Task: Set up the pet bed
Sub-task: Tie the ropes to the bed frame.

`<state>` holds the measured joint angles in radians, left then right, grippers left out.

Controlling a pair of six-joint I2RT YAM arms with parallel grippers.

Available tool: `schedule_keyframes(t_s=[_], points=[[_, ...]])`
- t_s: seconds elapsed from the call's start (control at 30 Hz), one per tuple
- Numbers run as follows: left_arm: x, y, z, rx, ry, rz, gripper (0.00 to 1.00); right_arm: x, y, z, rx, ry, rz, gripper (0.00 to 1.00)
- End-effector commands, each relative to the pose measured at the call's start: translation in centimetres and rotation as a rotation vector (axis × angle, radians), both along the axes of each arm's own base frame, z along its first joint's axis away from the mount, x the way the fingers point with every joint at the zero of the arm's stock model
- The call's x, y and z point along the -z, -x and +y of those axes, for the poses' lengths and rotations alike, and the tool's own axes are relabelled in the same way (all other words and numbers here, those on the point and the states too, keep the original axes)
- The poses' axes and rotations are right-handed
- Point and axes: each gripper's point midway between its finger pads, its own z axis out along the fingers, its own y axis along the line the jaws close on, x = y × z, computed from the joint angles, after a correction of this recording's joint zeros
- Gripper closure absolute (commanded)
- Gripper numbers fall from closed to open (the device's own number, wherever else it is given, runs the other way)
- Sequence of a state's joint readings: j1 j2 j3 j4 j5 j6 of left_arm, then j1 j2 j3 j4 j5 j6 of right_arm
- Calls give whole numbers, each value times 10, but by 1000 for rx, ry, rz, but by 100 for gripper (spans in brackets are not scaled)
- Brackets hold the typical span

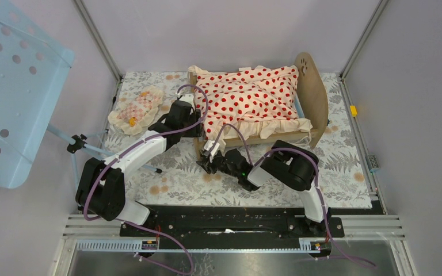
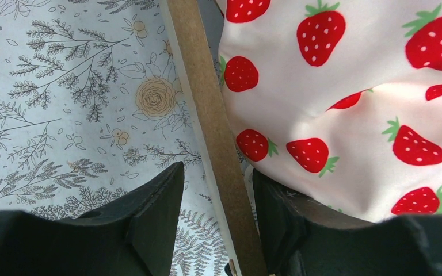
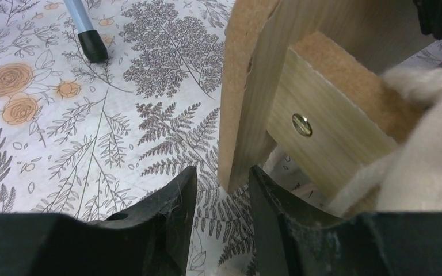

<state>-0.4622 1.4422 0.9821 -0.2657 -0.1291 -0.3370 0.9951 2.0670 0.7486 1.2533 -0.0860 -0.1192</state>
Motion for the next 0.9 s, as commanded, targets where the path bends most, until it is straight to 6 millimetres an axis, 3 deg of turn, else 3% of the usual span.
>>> schedule_keyframes(t_s=[0.0, 0.1, 0.47, 0.77, 0.87], points=[[-11, -10, 4, 2, -10, -38, 49, -13, -13, 14, 23, -37, -59, 55], [-12, -10, 5, 1, -11, -42, 49, -9, -13, 18, 11, -34, -55, 58], [-14, -10, 7, 0, -12, -48, 49, -12, 25, 14, -152, -47, 0, 96], [-14, -10, 8, -2, -17, -45, 49, -20, 44, -2, -174, -83, 25, 100], [-14, -10, 8, -3, -17, -45, 49, -18, 33, -8, -106, -66, 11, 82]])
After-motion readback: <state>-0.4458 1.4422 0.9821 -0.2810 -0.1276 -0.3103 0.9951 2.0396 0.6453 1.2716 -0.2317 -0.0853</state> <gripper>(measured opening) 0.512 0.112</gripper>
